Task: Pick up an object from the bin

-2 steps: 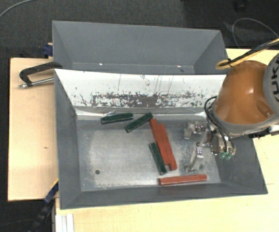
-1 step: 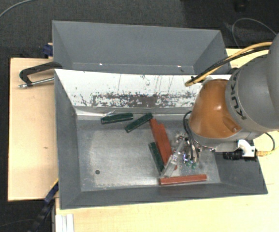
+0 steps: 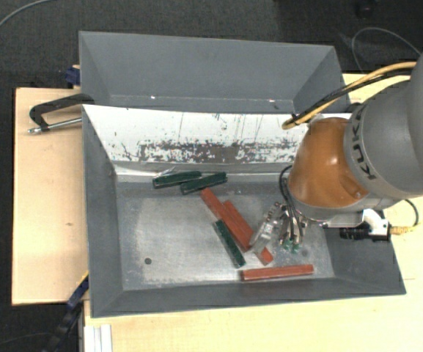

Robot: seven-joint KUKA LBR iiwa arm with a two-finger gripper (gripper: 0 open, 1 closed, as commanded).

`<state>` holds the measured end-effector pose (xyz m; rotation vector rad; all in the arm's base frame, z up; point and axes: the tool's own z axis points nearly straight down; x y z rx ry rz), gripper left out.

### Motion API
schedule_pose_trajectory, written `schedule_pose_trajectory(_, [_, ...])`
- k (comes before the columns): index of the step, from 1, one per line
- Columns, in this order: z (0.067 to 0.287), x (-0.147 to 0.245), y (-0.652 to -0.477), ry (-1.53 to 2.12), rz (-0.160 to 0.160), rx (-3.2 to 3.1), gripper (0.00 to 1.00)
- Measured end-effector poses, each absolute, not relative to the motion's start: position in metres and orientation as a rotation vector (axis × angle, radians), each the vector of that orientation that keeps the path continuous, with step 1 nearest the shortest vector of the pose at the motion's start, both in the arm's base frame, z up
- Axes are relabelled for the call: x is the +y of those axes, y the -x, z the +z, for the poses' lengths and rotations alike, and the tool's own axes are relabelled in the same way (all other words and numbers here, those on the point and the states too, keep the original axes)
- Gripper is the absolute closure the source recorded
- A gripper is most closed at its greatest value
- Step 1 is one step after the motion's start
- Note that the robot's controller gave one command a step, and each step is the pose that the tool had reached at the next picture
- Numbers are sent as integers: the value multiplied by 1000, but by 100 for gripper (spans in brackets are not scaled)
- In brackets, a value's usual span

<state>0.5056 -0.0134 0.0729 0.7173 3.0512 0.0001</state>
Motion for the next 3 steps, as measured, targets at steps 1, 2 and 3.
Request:
schedule_pose_trajectory(1, [78,-8,-502,-698,1,3059,100])
schedule_pose_trajectory(2, [78,-8,-502,-698,1,3060,0])
schedule_pose_trajectory(3, [78,-7,-501,-698,0,3061,100])
